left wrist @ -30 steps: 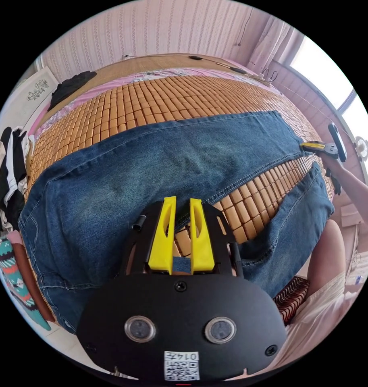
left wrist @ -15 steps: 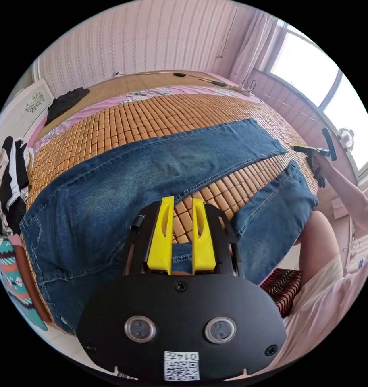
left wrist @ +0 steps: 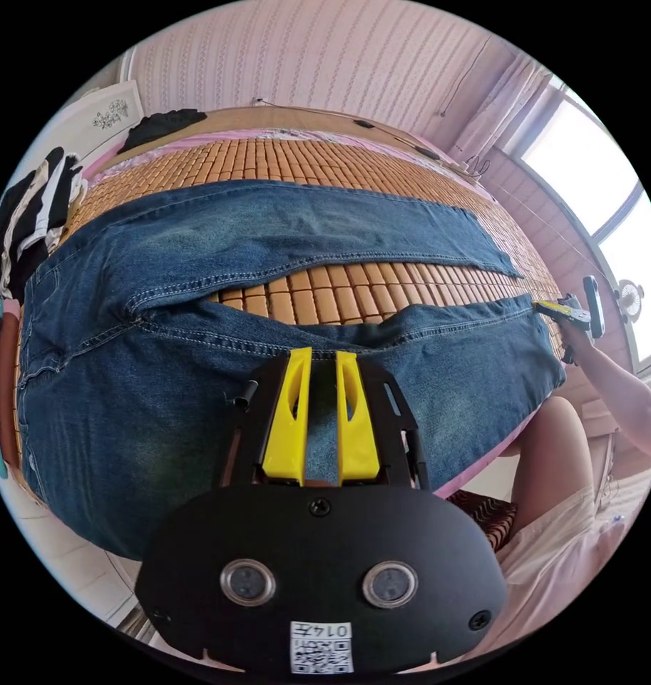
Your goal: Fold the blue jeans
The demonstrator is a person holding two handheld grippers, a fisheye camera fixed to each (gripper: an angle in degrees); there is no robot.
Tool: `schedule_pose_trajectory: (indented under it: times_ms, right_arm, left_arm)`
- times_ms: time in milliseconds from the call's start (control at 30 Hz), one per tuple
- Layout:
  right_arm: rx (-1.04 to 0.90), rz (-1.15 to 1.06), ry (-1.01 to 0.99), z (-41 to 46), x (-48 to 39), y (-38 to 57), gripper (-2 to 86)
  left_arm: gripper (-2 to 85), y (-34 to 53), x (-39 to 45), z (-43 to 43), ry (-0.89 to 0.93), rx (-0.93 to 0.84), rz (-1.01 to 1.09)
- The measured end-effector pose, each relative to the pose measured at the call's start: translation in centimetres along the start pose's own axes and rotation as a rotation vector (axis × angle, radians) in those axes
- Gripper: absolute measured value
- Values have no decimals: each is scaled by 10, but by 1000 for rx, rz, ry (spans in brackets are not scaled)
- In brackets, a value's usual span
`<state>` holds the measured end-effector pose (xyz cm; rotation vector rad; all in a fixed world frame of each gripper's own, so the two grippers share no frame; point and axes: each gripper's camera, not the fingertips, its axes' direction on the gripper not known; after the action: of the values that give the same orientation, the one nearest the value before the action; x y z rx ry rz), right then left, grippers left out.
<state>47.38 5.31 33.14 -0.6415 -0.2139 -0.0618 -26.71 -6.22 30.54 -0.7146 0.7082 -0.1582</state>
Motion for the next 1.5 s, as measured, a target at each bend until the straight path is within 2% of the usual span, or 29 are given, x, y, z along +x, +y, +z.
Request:
schedule_pose_trajectory:
  times_ms: [200,333,400,467,533,733,867,1067,1300,1500]
  right_arm:
    - [-4,130,-76,-14,47,2,0]
    - [36,214,-172,-43,85,19,5]
    - [55,316,-258,-65,120,44,42]
    - [30,376,-339,-76,147,67,106]
    - [-15,421,-403,-82,172,92,131]
    - [-143,600,-428,-90,228,169,135]
    - [-154,743,-573,-89,256,193,134]
    - [-194,749,-703,-90,277,196,103]
    - [-95,746,-772,-129,308,213,44]
    - [-75,728,-747,-154,315,209,24]
  left_arm:
    - [53,-8,-11,-22,-41,40,-33]
    - [84,-7,-38,-55,90,43,-117]
    - [100,0,-56,-87,104,115,-160]
    - [106,17,-87,-133,140,226,-241]
    - [106,31,-119,-162,154,242,-352]
    - [105,82,-217,-240,114,178,-561]
    - [112,114,-258,-285,72,176,-683]
    - [136,142,-301,-320,85,194,-831]
    - [150,160,-340,-342,196,239,-960]
    - [137,163,-358,-357,220,207,-989]
